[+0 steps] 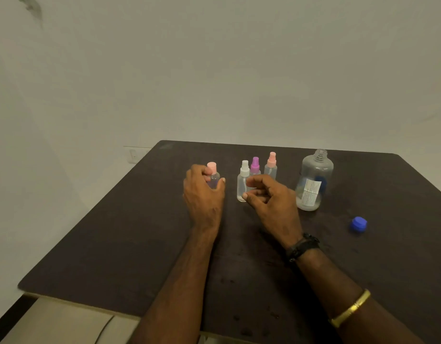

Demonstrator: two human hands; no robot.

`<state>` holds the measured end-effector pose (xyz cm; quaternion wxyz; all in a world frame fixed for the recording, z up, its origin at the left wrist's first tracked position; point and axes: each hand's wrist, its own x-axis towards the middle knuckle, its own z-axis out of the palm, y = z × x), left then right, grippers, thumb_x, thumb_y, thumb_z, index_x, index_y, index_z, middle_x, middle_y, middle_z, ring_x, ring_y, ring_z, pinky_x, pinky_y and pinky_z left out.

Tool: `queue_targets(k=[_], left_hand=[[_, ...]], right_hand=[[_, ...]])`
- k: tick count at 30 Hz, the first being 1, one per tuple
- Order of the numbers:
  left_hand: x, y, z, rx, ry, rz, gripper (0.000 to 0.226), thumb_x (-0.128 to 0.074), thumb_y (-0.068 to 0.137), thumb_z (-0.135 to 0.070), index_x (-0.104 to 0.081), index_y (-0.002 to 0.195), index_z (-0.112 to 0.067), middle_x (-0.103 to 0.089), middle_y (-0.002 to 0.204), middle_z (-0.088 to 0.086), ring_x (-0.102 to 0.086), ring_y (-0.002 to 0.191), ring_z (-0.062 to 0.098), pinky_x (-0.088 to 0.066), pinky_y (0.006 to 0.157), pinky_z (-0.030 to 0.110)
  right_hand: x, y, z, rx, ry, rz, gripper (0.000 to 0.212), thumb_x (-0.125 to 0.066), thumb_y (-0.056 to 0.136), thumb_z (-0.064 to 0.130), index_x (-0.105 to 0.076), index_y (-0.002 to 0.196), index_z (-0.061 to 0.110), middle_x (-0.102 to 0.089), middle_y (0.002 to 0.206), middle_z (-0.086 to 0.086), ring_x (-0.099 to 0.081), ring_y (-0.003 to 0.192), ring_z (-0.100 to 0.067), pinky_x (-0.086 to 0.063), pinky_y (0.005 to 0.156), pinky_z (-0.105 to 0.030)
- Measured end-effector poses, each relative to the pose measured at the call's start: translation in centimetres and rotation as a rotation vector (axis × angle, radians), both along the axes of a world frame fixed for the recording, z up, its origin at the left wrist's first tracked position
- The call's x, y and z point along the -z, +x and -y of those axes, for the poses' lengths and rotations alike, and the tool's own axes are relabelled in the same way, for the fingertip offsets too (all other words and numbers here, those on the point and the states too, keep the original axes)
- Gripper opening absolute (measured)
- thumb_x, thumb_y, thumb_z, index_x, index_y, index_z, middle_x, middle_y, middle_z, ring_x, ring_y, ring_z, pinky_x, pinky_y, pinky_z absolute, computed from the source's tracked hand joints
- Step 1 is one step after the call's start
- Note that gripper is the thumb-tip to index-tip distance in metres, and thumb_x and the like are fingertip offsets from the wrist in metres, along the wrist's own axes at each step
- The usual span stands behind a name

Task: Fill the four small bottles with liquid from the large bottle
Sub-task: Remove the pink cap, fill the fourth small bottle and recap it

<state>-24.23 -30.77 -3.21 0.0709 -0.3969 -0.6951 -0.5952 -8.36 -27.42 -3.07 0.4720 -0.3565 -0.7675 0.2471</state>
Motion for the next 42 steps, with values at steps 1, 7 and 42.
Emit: queue_targets(k=[1, 7, 42], left_hand=[[0.2, -0.1, -0.1, -0.023, -0.011, 0.006, 0.041, -0.087, 0.073, -0.019, -0.057, 0.102, -0.014, -0.061, 0.101, 0.002, -0.057, 0.089, 0.016, -0.05, 0.076, 0.031], [0.7, -0.3, -0.7, 0.088, -0.167, 0.161, 0.083, -0.083, 0.08, -0.017, -0.037, 0.149, -0.01, -0.049, 0.15, 0.011, -0.046, 0.138, 0.025, -0.036, 0.11, 0.029], [-0.8, 6.0, 0.3, 0.627, 0.061, -0.118, 0.052, -0.089, 0.077, -0.028, -0.064, 0.12, -0.012, -0.071, 0.112, -0.002, -0.067, 0.093, 0.003, -0.052, 0.075, 0.008]], right_hand=[[0.1, -0.4, 0.0, -0.006, -0.001, 0.004, 0.034, -0.08, 0.088, 0.016, -0.07, 0.12, 0.015, -0.072, 0.112, 0.006, -0.066, 0.089, 0.008, -0.052, 0.079, -0.004], [0.1, -1.2, 0.0, -0.027, -0.004, 0.018, 0.038, -0.08, 0.087, 0.019, -0.069, 0.123, 0.015, -0.072, 0.116, 0.004, -0.065, 0.093, 0.008, -0.05, 0.081, -0.002], [-2.4, 5.5, 1.1, 0.182, 0.031, -0.335, 0.019, -0.07, 0.098, 0.018, -0.073, 0.115, 0.011, -0.075, 0.102, 0.007, -0.07, 0.092, 0.002, -0.053, 0.074, -0.01]])
